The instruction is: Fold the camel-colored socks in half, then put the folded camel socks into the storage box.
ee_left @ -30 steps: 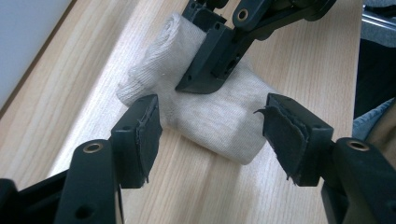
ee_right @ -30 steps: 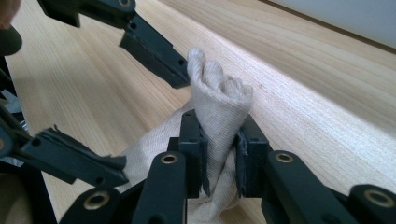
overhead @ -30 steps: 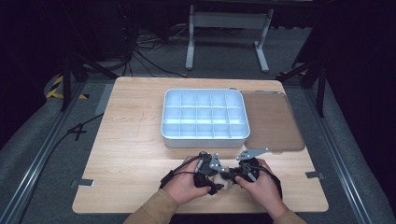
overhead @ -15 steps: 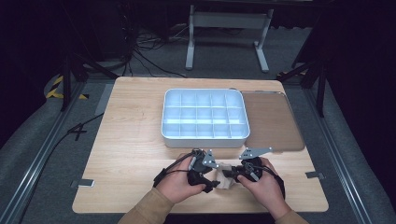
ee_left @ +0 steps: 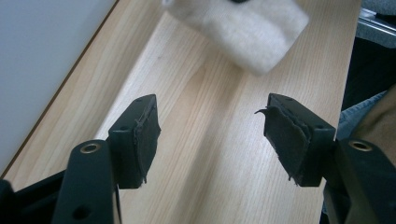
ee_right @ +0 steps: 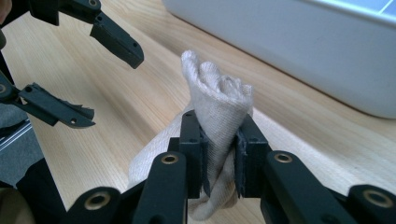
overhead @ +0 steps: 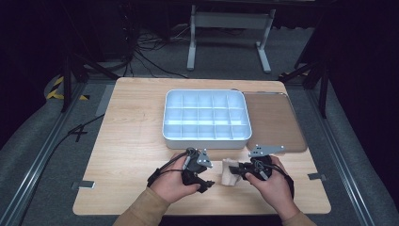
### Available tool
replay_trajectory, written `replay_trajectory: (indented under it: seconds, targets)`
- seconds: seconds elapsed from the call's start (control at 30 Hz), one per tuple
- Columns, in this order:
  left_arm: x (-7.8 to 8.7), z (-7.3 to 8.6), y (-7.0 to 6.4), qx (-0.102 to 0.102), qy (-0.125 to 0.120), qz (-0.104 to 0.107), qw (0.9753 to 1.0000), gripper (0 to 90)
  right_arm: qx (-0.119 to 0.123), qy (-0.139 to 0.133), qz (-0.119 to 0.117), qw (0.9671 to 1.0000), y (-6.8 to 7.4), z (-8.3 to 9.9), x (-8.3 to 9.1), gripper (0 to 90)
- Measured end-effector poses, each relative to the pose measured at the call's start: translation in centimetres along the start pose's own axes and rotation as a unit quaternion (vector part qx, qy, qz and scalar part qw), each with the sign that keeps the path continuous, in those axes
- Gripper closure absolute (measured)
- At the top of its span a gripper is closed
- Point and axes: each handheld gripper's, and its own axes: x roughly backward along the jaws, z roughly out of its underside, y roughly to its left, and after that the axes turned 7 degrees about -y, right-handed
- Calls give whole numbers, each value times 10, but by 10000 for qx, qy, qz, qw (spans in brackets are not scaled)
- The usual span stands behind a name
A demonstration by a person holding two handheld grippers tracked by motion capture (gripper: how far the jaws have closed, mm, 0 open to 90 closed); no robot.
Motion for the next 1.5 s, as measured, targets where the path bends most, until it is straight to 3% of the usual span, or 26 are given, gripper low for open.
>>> replay_trajectory:
  seconds: [0.37, 0.57, 0.97, 1.5]
  targets:
    - [13, 3, 7, 73, -74, -75, 9999, 362, -8, -120, 11, 9999, -1, -11, 11, 763]
    - [14, 4, 9, 74, -104, -104, 9999, 359, 105, -87, 46, 9999, -2, -22, 16, 762]
    - [17, 4, 11, 47, -141, -98, 9998, 346, 78, -142, 185, 9997, -21, -50, 32, 760]
    - [27, 8, 16, 132, -216, -191, 9995, 344, 155, -127, 307, 9993, -40, -78, 34, 760]
